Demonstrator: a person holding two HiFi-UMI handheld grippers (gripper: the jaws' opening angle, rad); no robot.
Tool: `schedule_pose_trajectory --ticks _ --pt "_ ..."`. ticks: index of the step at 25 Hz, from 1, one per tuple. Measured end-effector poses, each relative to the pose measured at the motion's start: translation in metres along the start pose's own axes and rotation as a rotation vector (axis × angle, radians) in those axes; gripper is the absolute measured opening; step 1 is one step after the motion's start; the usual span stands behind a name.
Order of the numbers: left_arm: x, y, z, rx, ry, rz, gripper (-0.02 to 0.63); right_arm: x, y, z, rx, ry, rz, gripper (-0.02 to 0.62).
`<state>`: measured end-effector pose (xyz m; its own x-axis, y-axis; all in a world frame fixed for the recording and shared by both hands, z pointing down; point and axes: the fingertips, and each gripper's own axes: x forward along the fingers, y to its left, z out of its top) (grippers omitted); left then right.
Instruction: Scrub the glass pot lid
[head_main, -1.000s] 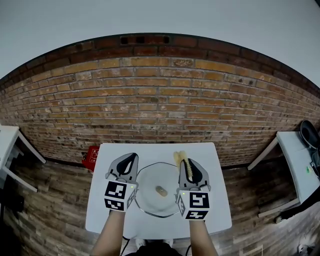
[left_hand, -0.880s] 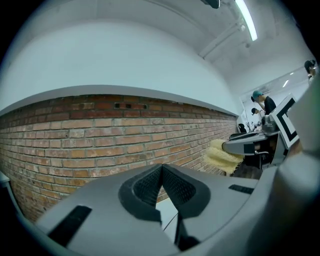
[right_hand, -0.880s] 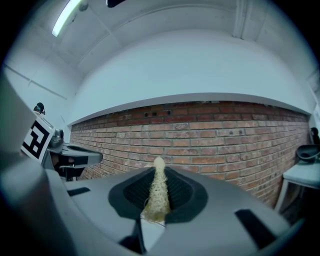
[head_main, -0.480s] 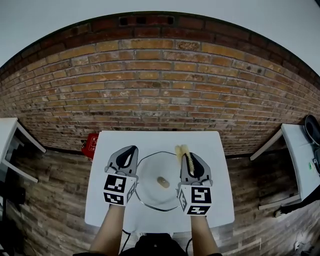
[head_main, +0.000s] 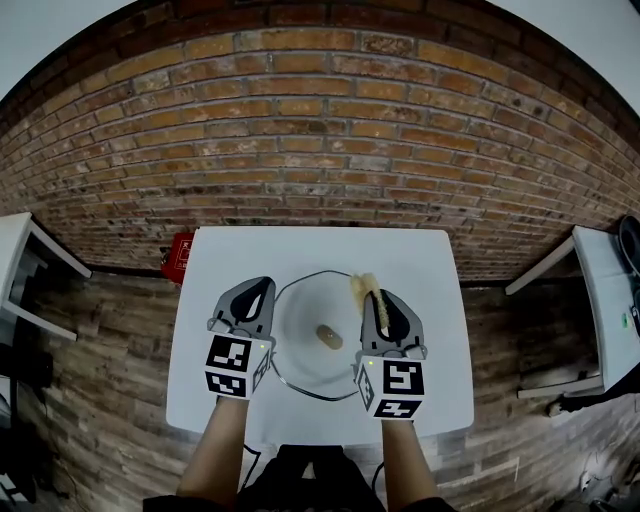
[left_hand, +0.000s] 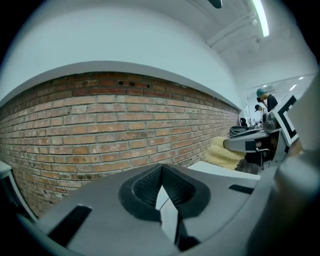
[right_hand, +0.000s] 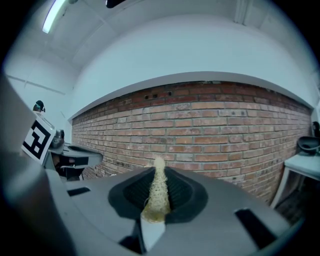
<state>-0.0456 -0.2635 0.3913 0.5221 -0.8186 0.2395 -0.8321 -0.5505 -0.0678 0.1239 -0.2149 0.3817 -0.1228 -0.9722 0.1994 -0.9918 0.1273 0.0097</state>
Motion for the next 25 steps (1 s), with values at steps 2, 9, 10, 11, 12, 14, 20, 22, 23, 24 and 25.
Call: schedule_pose_trajectory --ticks 2,9,10,11,12,14,20,22,23,24,25 --pt "0.000 0.000 -0.007 -0.006 0.011 0.003 0.011 -0.001 0.001 -0.007 0.003 0.012 0.003 0.058" --pt "0.000 -0.005 -0.028 -0.019 0.043 0.005 0.011 -0.003 -0.001 -0.025 0.007 0.042 0.006 0.058" --pt "0.000 -0.006 -0.030 -0.021 0.048 0.005 0.011 -0.003 -0.001 -0.028 0.007 0.045 0.006 0.058" --pt "0.000 -0.007 -0.034 -0.024 0.052 0.006 0.011 -0.003 -0.002 -0.030 0.007 0.048 0.007 0.058" --pt "-0.001 -0.008 -0.037 -0.027 0.057 0.007 0.011 -0.003 -0.002 -0.033 0.007 0.052 0.008 0.058" --pt "-0.002 -0.008 -0.044 -0.031 0.068 0.009 0.011 -0.003 0.001 -0.040 0.009 0.064 0.014 0.058" --pt "-0.003 -0.010 -0.069 -0.050 0.105 0.019 0.011 -0.006 0.005 -0.064 0.010 0.107 0.030 0.058" --pt "-0.003 -0.012 -0.077 -0.057 0.115 0.020 0.011 -0.006 0.004 -0.071 0.011 0.119 0.031 0.058" --pt "-0.003 -0.013 -0.080 -0.060 0.119 0.020 0.011 -0.006 0.003 -0.074 0.011 0.124 0.032 0.058" --pt "-0.003 -0.014 -0.083 -0.062 0.122 0.020 0.011 -0.007 0.003 -0.077 0.010 0.128 0.032 0.058" --pt "-0.004 -0.015 -0.085 -0.061 0.125 0.019 0.011 -0.007 0.002 -0.079 0.009 0.132 0.032 0.058"
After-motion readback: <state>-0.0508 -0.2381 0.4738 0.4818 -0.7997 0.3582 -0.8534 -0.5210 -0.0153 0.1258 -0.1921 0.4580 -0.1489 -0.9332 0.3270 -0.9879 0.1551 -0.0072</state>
